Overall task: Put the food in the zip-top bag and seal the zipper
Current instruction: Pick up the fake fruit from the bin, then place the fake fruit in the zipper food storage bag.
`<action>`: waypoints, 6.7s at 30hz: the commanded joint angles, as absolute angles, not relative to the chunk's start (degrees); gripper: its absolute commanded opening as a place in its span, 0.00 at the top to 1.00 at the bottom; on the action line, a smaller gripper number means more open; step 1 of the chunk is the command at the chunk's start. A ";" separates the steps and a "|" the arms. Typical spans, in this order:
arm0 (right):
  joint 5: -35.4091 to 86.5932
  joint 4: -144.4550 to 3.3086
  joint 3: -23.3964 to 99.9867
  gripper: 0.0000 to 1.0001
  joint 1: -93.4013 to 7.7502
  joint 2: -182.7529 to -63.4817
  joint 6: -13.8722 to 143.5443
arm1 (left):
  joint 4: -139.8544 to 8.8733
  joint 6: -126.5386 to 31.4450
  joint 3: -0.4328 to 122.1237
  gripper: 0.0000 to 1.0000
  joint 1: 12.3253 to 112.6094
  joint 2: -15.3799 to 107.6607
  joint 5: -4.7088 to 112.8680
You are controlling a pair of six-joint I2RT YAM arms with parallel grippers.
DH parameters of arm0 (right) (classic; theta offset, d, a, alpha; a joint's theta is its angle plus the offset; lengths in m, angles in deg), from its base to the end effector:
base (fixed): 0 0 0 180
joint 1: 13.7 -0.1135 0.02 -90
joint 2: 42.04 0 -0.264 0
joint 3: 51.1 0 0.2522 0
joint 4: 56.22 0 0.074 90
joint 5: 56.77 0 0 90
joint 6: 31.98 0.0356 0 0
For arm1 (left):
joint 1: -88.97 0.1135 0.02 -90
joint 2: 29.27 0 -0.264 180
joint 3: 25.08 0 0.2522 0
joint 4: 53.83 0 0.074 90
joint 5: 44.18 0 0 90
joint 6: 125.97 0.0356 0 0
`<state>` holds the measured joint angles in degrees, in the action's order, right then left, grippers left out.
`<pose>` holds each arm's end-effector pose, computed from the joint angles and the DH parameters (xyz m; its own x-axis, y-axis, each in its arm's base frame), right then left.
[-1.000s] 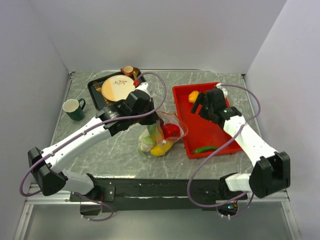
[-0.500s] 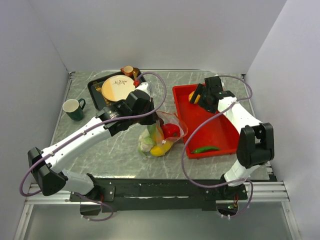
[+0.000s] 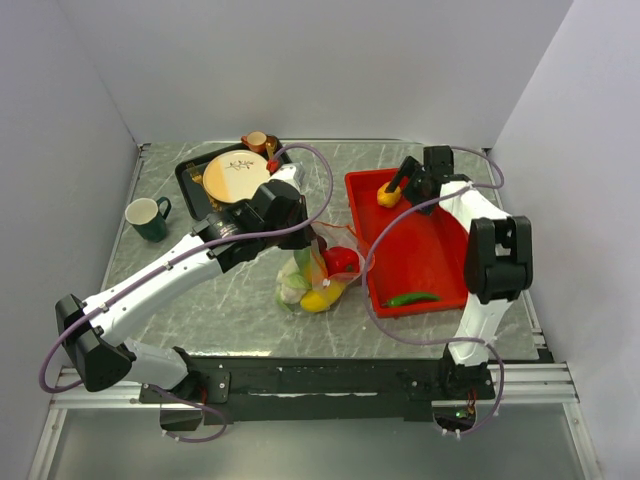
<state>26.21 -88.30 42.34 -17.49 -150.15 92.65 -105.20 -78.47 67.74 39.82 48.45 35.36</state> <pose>0.4197 0.0322 0.2209 -0.6828 0.5200 -0.5132 0.2903 0.8377 0.4626 0.1980 -0.2191 0.3727 -0.7231 -0.1794 -0.6670 0.2164 0.8582 -0.4655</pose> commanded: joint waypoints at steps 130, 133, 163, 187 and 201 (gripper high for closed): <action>26.99 -93.01 30.96 0.61 -19.50 -140.23 79.11 | -104.60 -80.79 68.75 0.99 39.92 49.40 36.41; 26.03 -91.08 26.48 0.63 -20.99 -133.31 81.04 | -104.16 -80.79 68.31 0.99 39.84 49.40 36.85; 20.75 -95.21 12.67 0.63 -47.18 -95.65 91.86 | -98.62 -79.82 66.19 0.99 39.84 50.27 40.11; 31.65 -94.50 25.23 0.58 -53.69 -115.42 88.26 | -100.29 -79.12 67.25 0.99 39.84 50.02 42.13; 28.84 -91.87 25.15 0.16 -53.78 -115.87 87.11 | -101.87 -79.03 67.78 0.99 39.84 49.05 40.81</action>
